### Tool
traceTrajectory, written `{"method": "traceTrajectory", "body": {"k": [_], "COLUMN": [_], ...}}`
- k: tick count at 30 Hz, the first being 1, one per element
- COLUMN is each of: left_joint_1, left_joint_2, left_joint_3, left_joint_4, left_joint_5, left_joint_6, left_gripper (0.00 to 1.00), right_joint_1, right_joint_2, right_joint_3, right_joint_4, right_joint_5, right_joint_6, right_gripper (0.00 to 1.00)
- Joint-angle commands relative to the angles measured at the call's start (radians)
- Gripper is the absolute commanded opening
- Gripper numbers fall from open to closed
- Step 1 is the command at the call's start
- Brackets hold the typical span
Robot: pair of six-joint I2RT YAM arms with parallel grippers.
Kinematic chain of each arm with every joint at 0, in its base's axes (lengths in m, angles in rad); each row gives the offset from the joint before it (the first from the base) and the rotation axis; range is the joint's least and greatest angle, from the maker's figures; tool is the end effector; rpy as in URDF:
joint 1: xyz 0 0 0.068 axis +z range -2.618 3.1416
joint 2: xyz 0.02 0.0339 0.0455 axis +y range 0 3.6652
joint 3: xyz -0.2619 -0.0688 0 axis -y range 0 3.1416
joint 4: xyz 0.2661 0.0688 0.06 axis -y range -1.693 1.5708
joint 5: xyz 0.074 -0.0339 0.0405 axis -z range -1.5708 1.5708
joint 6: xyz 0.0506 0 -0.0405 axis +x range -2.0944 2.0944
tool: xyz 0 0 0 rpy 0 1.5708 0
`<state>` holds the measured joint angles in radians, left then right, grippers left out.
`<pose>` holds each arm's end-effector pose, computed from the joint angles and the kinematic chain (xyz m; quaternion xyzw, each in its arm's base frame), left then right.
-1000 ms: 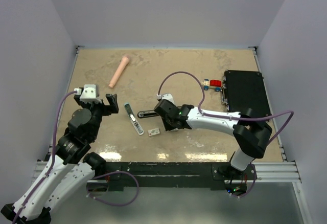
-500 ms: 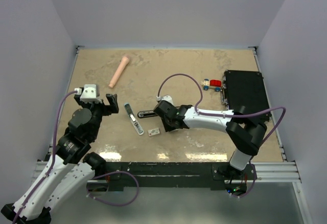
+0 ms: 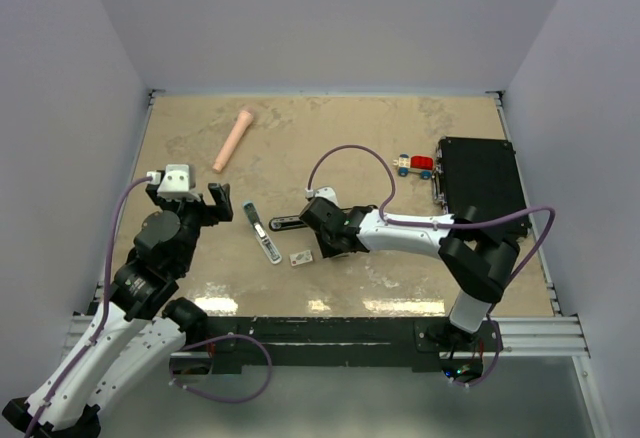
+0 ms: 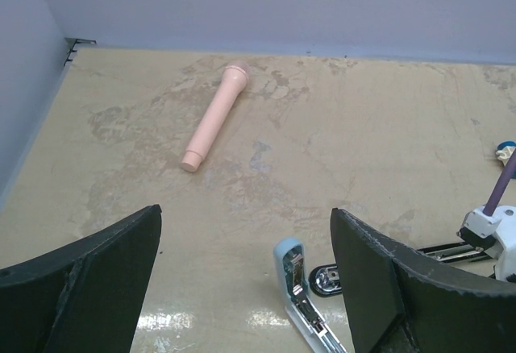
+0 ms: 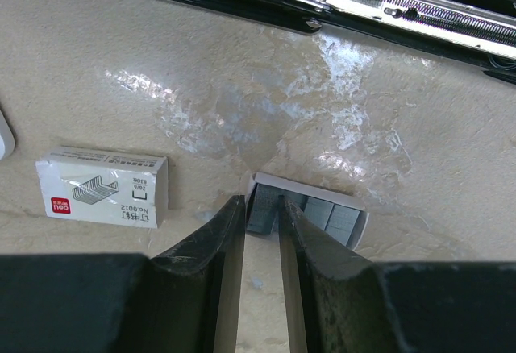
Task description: Load the staples into the stapler
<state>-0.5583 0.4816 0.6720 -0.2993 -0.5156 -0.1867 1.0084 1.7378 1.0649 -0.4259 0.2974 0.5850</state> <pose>0.1448 -0.0610 0.3313 -0.0343 0.7390 -0.0581 0.6703 0.2070 0.3006 0.1438 -0.1682 0.9474 0.0646 0.2646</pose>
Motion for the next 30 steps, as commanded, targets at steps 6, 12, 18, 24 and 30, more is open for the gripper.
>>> {"method": "traceTrajectory", "body": {"k": [6, 12, 18, 24, 30], "left_joint_1": [0.008, 0.009, 0.009, 0.009, 0.009], "left_joint_2": [0.000, -0.003, -0.005, -0.005, -0.006], "left_joint_3": [-0.008, -0.008, -0.009, -0.009, -0.009], "left_joint_4": [0.043, 0.043, 0.040, 0.042, 0.040], "left_joint_5": [0.012, 0.015, 0.015, 0.015, 0.015], "left_joint_6": [0.018, 0.020, 0.020, 0.020, 0.018], "left_gripper": [0.89, 0.89, 0.89, 0.89, 0.89], "right_joint_1": [-0.001, -0.008, -0.008, -0.008, -0.007], "right_joint_2": [-0.075, -0.067, -0.034, -0.014, 0.009], "right_joint_3": [0.004, 0.006, 0.000, -0.005, -0.017], "right_joint_4": [-0.037, -0.040, -0.013, 0.004, 0.015], "right_joint_5": [0.026, 0.049, 0.017, 0.000, 0.000], "right_joint_6": [0.018, 0.013, 0.010, 0.009, 0.012], "right_gripper": [0.27, 0.27, 0.26, 0.26, 0.25]}}
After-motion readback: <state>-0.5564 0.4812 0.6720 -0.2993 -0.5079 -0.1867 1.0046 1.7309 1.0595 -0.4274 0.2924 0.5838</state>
